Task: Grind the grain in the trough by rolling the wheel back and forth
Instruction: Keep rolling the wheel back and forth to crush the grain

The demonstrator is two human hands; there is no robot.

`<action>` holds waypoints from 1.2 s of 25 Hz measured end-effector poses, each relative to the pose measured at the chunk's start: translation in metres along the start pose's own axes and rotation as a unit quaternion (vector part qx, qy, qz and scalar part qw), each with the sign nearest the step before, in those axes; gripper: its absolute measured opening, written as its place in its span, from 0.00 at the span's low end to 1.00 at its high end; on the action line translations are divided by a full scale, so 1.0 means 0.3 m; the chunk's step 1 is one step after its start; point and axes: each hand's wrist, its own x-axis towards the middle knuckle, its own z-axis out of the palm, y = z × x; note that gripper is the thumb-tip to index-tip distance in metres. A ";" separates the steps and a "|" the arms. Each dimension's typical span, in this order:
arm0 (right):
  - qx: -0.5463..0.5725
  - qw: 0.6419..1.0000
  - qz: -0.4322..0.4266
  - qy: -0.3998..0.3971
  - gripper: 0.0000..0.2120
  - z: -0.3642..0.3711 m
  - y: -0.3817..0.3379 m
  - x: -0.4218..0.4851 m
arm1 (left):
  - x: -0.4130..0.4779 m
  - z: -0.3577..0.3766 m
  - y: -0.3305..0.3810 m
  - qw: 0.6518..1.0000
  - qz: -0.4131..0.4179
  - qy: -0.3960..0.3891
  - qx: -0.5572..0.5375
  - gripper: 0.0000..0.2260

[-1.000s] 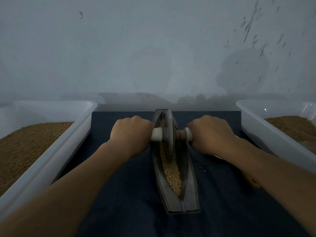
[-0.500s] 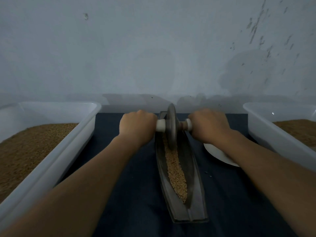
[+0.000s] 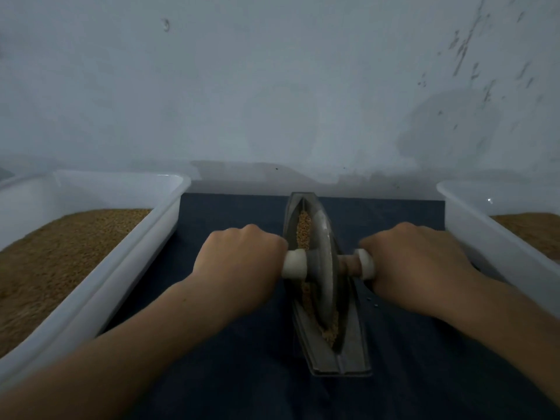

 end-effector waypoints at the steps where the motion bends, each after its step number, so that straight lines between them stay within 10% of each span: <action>1: 0.005 1.000 0.005 -0.013 0.12 0.009 -0.003 0.021 | 0.022 0.009 -0.004 1.000 -0.008 -0.001 -0.001 0.12; 30: 0.000 0.999 0.013 0.050 0.04 0.086 -0.005 0.311 | 0.258 0.082 -0.046 0.997 -0.069 0.022 -0.013 0.03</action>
